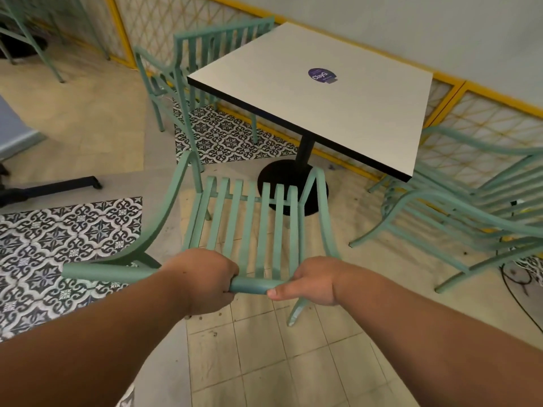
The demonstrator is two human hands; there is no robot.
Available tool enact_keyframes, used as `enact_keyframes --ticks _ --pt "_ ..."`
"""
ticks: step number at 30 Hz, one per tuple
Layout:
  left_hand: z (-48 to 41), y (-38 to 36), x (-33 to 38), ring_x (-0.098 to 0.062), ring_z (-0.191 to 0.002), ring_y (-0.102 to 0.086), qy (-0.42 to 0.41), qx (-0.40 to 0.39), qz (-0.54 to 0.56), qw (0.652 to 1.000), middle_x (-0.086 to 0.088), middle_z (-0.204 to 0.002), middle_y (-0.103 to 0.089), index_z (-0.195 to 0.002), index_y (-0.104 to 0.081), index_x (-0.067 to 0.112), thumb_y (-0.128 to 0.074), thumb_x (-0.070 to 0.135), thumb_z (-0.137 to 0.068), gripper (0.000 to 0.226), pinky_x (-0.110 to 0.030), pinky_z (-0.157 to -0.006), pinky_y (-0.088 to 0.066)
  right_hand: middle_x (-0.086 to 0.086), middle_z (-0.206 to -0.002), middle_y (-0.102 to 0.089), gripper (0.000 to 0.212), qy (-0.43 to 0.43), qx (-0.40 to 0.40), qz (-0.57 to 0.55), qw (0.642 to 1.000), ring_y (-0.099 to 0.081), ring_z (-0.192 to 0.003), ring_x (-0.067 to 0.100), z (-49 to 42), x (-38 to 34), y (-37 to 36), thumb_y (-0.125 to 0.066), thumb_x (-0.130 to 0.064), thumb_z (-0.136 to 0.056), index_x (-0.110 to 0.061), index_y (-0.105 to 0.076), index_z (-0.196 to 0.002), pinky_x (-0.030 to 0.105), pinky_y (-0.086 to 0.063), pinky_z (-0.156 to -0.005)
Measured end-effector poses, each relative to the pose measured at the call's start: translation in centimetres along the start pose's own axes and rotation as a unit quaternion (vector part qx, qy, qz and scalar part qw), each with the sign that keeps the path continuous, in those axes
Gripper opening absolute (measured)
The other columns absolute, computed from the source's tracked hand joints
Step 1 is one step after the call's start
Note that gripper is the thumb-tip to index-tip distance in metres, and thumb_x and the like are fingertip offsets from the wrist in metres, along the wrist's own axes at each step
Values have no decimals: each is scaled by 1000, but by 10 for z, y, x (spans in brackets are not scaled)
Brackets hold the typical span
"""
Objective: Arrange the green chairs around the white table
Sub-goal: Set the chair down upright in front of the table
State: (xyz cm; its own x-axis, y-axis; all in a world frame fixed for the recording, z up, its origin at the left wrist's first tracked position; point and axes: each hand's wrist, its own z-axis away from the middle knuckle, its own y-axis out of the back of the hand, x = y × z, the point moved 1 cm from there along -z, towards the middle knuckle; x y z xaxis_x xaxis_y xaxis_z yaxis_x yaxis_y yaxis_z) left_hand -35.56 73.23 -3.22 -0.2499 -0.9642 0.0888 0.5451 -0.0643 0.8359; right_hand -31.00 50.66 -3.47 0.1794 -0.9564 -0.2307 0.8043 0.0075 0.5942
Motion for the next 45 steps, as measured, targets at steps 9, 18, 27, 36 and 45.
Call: enact_keyframes --ticks 9,18,27,36,45 --pt "10 -1 -46 -11 -83 -65 -20 -17 -72 997 10 -87 -68 -102 -65 36 -55 47 -89 20 -34 -82 -57 -2 -77 -53 77 11 27 -59 998 -53 -71 18 0 -43 -23 -45 -100 -63 -24 -47 -69 33 -38 -61" --pt "16 -11 -48 -11 -92 -64 -4 90 -48 995 14 -95 -67 -109 -65 38 -7 103 -68 96 -38 -88 -52 -7 -67 -47 63 42 63 -84 994 -47 -62 13 1 -44 -23 -55 -92 -71 -31 -43 -61 30 -34 -57" --pt "25 -10 -56 -29 -149 -34 332 283 201 877 0 -151 -53 -134 -60 37 -38 66 -87 60 -65 -120 -13 -7 -123 -67 90 72 30 -140 987 -61 -113 14 -4 -37 -24 -45 -94 -71 -30 -69 -129 38 -49 -102" --pt "24 -17 -81 -8 -61 -60 134 161 72 975 5 -62 -64 -69 -64 28 -29 92 -70 73 -29 -55 -50 -12 -144 -56 85 66 -88 -145 983 -54 -133 12 -12 -31 -14 -46 -87 -81 -33 -57 -145 24 -35 -99" --pt "24 -13 -87 -12 -61 -60 163 180 52 969 2 -60 -61 -64 -63 23 -47 63 -87 49 -27 -54 -45 -16 -93 -68 57 72 -72 -221 970 -71 -89 10 -17 -22 -21 -58 -84 -62 -37 -69 -92 18 -44 -77"
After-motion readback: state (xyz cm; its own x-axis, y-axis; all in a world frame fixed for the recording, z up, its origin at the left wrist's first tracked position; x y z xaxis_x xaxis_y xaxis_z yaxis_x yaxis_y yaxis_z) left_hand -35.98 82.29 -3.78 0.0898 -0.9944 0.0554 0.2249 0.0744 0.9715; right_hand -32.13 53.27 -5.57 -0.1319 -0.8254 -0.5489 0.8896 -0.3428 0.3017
